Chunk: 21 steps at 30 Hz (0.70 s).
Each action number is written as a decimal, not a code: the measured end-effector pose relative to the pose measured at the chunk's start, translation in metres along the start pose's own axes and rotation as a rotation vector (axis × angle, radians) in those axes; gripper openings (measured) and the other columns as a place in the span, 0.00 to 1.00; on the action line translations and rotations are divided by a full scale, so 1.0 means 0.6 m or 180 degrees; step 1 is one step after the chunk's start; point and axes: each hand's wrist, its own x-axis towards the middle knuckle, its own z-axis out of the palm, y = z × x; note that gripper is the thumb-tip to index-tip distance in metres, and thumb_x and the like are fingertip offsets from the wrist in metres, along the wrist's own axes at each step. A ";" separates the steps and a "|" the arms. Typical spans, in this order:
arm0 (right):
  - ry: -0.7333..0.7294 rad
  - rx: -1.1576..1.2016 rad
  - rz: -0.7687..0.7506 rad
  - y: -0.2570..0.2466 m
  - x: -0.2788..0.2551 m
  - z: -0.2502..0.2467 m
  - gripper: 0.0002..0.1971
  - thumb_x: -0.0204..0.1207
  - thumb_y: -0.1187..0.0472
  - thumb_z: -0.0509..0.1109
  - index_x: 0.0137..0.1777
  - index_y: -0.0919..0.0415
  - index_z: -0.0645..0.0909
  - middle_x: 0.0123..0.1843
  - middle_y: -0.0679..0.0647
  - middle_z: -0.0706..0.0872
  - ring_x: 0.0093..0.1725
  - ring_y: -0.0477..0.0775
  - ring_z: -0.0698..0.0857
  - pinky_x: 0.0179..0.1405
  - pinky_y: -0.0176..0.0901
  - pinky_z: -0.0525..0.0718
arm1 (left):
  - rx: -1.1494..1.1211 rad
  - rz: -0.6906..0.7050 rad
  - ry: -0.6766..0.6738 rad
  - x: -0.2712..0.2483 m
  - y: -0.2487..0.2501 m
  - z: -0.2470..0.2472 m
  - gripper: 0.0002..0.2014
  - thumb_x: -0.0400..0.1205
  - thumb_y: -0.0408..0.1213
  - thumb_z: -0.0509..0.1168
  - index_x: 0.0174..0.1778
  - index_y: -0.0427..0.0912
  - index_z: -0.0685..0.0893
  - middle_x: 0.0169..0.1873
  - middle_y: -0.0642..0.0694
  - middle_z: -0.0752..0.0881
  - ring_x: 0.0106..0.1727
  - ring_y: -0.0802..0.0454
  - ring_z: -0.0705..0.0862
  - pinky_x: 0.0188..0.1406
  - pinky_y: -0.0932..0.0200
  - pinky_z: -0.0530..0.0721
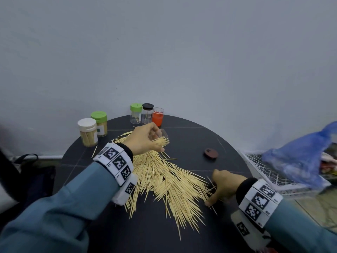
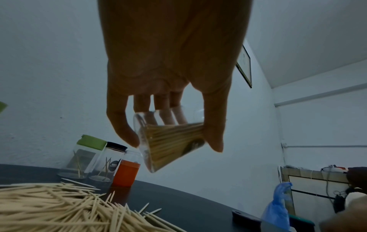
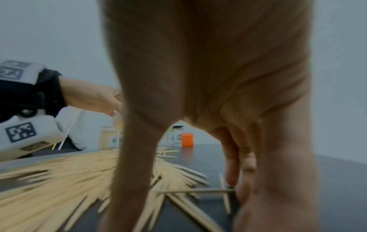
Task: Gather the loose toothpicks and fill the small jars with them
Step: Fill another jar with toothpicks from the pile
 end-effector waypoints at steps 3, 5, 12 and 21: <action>-0.0020 0.0330 -0.0137 -0.012 0.011 0.000 0.30 0.64 0.51 0.81 0.61 0.60 0.70 0.58 0.54 0.78 0.44 0.54 0.83 0.51 0.49 0.87 | -0.0006 0.0005 -0.0008 0.000 0.000 -0.001 0.20 0.66 0.39 0.80 0.43 0.52 0.75 0.49 0.52 0.81 0.53 0.53 0.80 0.51 0.59 0.76; 0.0032 0.0360 -0.0213 -0.021 0.021 -0.003 0.24 0.66 0.53 0.80 0.55 0.57 0.72 0.54 0.53 0.80 0.45 0.54 0.84 0.53 0.51 0.87 | -0.0004 -0.0009 -0.0015 0.000 -0.002 -0.002 0.20 0.67 0.39 0.80 0.42 0.53 0.75 0.49 0.53 0.81 0.53 0.53 0.80 0.49 0.60 0.76; 0.0203 0.0489 -0.0551 -0.063 0.062 -0.020 0.10 0.69 0.59 0.79 0.46 0.60 0.82 0.43 0.57 0.89 0.39 0.52 0.89 0.49 0.47 0.89 | -0.0027 0.0025 -0.0008 0.000 -0.012 -0.006 0.20 0.66 0.38 0.81 0.42 0.53 0.74 0.48 0.53 0.82 0.51 0.54 0.79 0.38 0.69 0.72; -0.0027 -0.0119 -0.0716 -0.100 0.083 -0.063 0.16 0.72 0.55 0.75 0.58 0.61 0.84 0.58 0.54 0.87 0.58 0.53 0.84 0.59 0.44 0.81 | -0.0176 0.0025 0.0029 0.009 -0.013 -0.014 0.20 0.67 0.37 0.80 0.42 0.52 0.74 0.52 0.52 0.82 0.56 0.54 0.79 0.47 0.66 0.74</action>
